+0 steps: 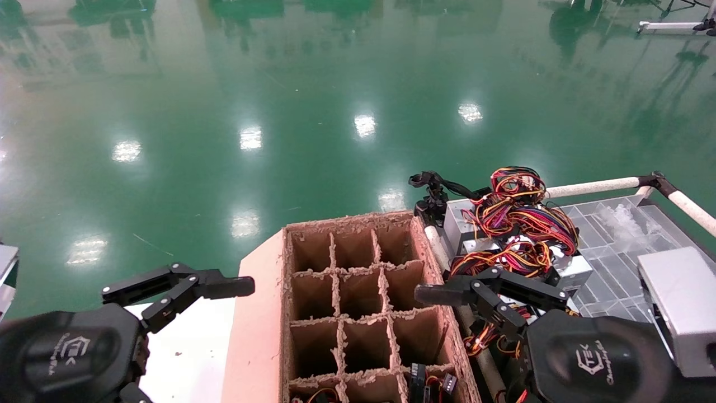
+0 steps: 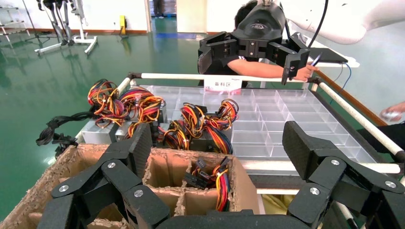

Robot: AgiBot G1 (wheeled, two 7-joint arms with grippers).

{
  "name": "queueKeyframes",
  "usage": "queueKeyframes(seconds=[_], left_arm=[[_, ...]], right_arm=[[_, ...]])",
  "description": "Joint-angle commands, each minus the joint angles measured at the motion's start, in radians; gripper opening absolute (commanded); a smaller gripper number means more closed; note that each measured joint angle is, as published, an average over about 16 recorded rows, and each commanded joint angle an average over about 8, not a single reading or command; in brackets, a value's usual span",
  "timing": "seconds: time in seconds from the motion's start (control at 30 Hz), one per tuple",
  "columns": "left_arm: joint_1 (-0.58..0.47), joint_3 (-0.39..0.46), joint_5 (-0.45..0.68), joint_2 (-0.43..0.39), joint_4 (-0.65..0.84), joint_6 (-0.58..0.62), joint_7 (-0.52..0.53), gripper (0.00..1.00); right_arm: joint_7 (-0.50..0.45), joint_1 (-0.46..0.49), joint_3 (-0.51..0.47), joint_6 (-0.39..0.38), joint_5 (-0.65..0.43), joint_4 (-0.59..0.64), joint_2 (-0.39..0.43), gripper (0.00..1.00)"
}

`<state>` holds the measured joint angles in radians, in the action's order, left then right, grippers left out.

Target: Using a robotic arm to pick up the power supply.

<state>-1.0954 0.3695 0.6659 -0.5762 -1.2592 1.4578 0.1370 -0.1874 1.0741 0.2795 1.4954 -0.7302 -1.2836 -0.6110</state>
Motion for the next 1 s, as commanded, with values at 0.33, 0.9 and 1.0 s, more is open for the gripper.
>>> queueKeyframes(seconds=[0.33,0.9,1.0], left_arm=[[0.0,0.0,0.0,0.0,0.0,0.0,0.0,0.0],[0.0,0.0,0.0,0.0,0.0,0.0,0.0,0.0],[0.0,0.0,0.0,0.0,0.0,0.0,0.0,0.0]], right_arm=[[0.0,0.0,0.0,0.0,0.0,0.0,0.0,1.0],[-0.001,0.012,0.011,-0.013,-0.032,0.005,-0.005,1.0],[-0.006,0.034,0.036,-0.016,-0.089,0.009,-0.008,1.0]])
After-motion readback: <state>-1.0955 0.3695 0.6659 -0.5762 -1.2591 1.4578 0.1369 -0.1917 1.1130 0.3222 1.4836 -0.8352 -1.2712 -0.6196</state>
